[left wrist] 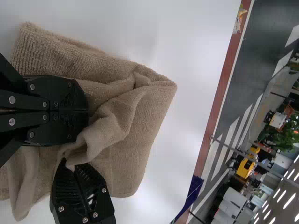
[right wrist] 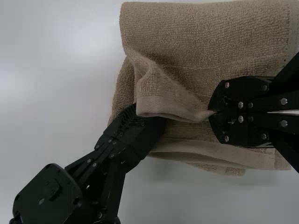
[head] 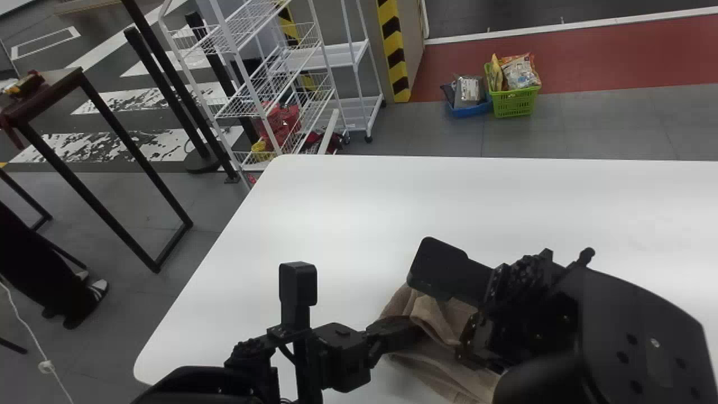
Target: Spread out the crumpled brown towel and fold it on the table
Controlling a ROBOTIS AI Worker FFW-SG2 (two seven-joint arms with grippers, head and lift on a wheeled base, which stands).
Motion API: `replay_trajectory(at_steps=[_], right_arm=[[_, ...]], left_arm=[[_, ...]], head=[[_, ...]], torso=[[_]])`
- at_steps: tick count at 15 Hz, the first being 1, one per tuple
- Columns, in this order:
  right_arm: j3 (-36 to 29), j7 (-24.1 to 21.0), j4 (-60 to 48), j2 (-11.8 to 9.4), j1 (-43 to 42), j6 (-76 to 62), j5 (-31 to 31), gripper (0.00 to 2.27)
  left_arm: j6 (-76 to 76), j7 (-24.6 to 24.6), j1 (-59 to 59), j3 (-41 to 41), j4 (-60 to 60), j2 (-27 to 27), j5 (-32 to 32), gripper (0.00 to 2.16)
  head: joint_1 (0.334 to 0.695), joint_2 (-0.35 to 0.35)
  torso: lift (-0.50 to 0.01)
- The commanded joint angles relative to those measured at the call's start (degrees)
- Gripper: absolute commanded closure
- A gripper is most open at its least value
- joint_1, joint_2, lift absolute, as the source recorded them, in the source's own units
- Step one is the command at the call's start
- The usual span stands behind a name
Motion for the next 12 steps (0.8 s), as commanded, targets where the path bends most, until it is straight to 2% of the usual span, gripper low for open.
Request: replay_trajectory(at_steps=[1,2,3,9,12], right_arm=[[-1.0,0.2,1.0,0.1,-0.2,-0.5,-0.7,0.56],[-1.1,0.2,1.1,0.1,-0.3,-0.5,-0.9,0.28],[-1.4,0.2,1.2,0.1,-0.3,-0.6,-1.1,0.2],[-1.8,0.2,1.4,0.1,-0.3,-1.4,-1.5,0.2],[-1.7,0.2,1.5,0.1,-0.3,-1.4,-1.6,0.21]], left_arm=[[0.4,0.0,0.2,0.1,-0.6,0.0,0.2,1.94],[0.4,0.1,0.2,0.1,-0.7,0.0,0.2,1.94],[0.4,0.1,0.3,0.3,-0.9,0.0,0.2,1.94],[1.0,0.0,0.9,7.5,-4.0,-0.3,6.5,1.94],[2.2,-0.9,2.0,10.0,-5.5,-0.3,12.5,1.94]], head=[[0.695,0.35],[0.695,0.349],[0.695,0.345],[0.695,0.35],[0.695,0.35]], torso=[[-0.127],[-0.127],[-0.127],[-0.127],[-0.127]])
